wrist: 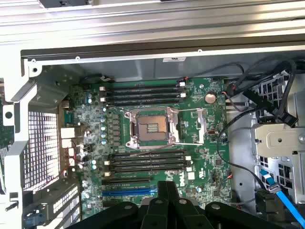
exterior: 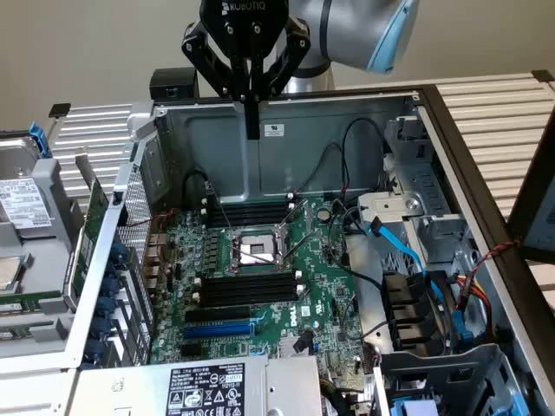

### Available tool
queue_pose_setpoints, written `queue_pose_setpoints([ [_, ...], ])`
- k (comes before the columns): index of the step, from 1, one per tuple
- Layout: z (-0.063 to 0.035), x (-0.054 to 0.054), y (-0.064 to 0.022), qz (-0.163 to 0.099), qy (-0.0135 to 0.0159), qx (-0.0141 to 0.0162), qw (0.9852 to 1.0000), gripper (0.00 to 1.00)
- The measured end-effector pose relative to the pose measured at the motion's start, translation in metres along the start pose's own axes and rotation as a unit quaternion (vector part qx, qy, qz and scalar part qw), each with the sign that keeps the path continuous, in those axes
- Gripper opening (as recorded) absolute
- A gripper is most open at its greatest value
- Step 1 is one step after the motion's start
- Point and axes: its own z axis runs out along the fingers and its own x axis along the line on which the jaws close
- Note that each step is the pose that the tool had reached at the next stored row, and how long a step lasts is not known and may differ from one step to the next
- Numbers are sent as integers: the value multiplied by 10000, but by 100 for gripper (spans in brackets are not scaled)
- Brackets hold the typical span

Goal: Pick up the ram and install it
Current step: 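Reach for the ram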

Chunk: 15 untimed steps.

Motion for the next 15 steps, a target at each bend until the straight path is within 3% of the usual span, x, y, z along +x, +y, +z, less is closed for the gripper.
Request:
queue_pose_setpoints([
  [15,-2,10,-1,20,0,2,10000,11],
])
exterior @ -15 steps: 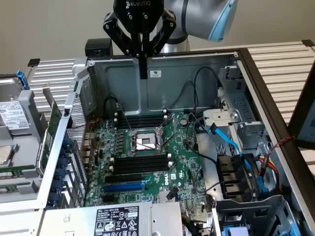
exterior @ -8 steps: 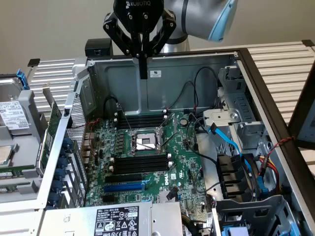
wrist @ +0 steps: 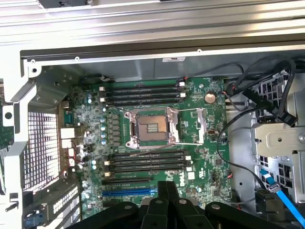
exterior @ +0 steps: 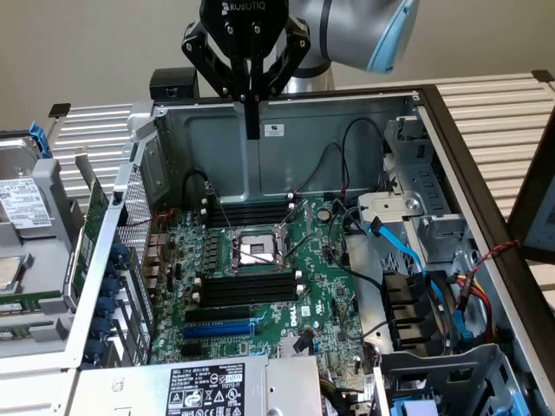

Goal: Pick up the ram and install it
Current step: 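Reach for the ram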

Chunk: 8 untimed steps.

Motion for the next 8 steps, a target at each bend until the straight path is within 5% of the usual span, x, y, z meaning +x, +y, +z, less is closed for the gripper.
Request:
queue_pose_setpoints([
  [8,-3,198,-22,11,-2,-2,10000,11],
])
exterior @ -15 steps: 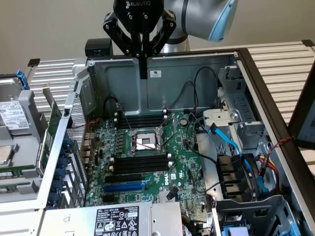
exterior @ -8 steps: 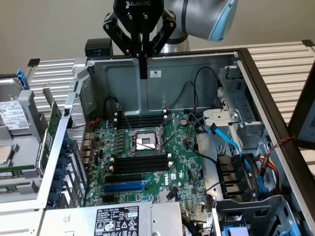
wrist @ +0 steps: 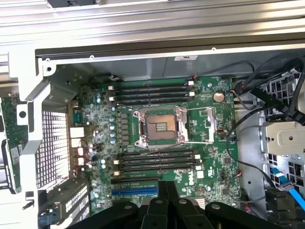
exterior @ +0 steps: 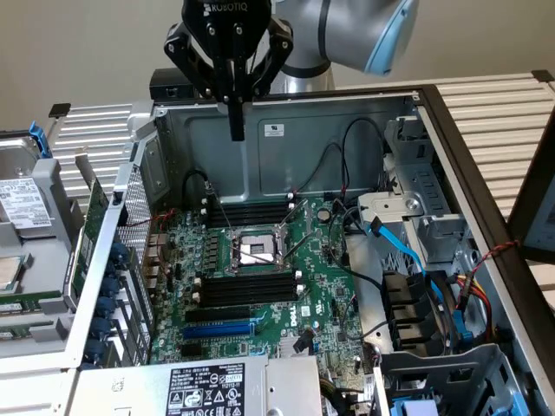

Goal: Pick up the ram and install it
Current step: 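Reach for the ram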

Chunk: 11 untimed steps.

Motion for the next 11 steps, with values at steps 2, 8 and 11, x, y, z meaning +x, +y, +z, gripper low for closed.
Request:
queue_pose_setpoints([
  [2,-1,63,-7,3,0,0,10000,11],
  [8,-6,312,-35,5,-2,0,10000,11],
  [11,-7,444,-50,4,-5,-1,10000,11],
])
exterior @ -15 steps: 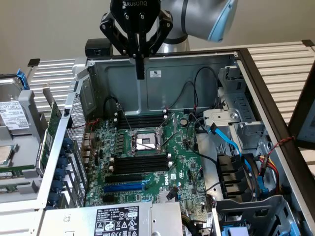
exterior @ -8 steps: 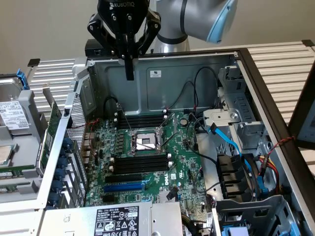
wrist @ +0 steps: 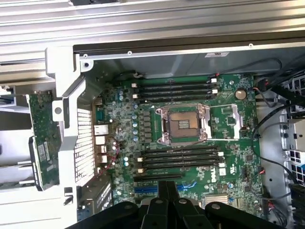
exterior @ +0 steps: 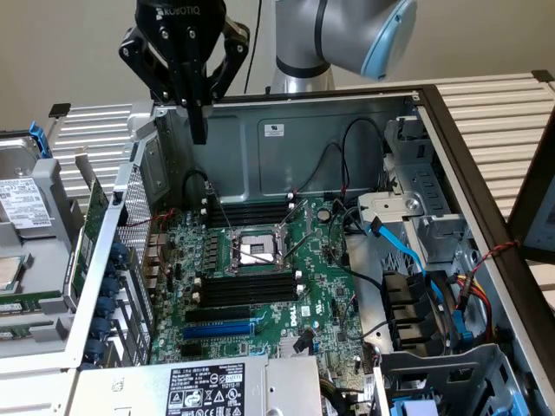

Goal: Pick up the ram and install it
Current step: 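Reach for the ram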

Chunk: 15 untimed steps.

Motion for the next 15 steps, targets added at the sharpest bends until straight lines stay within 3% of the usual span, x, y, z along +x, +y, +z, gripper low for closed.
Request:
queue_pose_setpoints([
  [15,4,681,-79,-1,0,0,10000,11],
])
